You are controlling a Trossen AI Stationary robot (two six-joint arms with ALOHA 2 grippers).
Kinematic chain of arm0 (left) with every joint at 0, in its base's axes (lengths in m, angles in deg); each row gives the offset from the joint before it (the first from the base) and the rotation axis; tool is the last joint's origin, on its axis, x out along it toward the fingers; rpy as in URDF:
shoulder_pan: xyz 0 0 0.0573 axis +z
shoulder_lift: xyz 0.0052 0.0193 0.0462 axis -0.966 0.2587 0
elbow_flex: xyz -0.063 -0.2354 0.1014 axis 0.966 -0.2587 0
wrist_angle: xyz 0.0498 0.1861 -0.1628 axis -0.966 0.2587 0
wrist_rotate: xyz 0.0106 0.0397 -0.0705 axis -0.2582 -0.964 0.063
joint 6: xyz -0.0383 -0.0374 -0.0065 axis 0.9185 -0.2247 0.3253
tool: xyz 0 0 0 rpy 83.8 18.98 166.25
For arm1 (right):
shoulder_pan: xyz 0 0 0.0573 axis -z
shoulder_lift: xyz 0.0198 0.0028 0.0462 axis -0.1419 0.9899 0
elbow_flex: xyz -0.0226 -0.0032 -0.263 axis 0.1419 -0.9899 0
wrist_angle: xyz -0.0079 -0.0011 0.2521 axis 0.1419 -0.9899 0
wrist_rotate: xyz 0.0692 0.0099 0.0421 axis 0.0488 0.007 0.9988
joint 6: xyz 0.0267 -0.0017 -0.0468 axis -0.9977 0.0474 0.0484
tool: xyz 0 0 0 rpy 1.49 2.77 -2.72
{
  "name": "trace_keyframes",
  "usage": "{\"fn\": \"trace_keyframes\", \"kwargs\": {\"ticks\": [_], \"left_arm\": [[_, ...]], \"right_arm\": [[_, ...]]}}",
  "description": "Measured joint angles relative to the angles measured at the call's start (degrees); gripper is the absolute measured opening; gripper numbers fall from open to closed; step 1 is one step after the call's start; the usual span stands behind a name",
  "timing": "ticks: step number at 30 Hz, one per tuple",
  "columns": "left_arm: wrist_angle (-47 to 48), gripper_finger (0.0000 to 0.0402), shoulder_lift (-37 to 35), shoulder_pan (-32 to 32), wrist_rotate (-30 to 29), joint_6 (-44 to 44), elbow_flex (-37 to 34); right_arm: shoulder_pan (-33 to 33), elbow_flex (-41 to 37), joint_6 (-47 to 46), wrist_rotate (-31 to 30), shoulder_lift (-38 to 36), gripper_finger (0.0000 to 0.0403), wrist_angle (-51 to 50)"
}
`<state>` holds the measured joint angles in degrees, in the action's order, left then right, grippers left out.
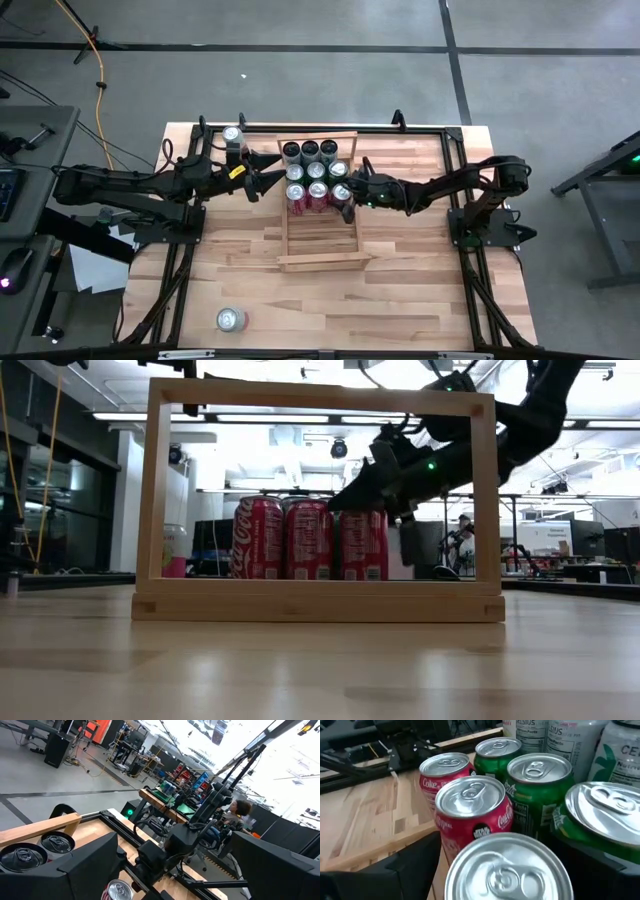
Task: Place canned beverage on shelf
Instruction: Put the red can on the shelf aligned with the other red cans
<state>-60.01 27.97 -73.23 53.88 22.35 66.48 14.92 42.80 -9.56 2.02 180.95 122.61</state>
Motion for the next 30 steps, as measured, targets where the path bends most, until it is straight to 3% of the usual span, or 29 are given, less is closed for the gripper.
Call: {"fn": "trace_keyframes", "kwargs": {"ticks": [22,30], "left_arm": [[2.58,0.0381,0.02,0.00,-0.01,-1.68,-0.04],[2.58,0.0381,0.02,0.00,-0.02,-7.93,-0.04]], "right_arm": [[0.00,8.35,0.10,3.40,-0.06,0.0346,-4.55],[-0.05,12.42,-0.18,5.08,-10.57,0.0346,-22.55]]}}
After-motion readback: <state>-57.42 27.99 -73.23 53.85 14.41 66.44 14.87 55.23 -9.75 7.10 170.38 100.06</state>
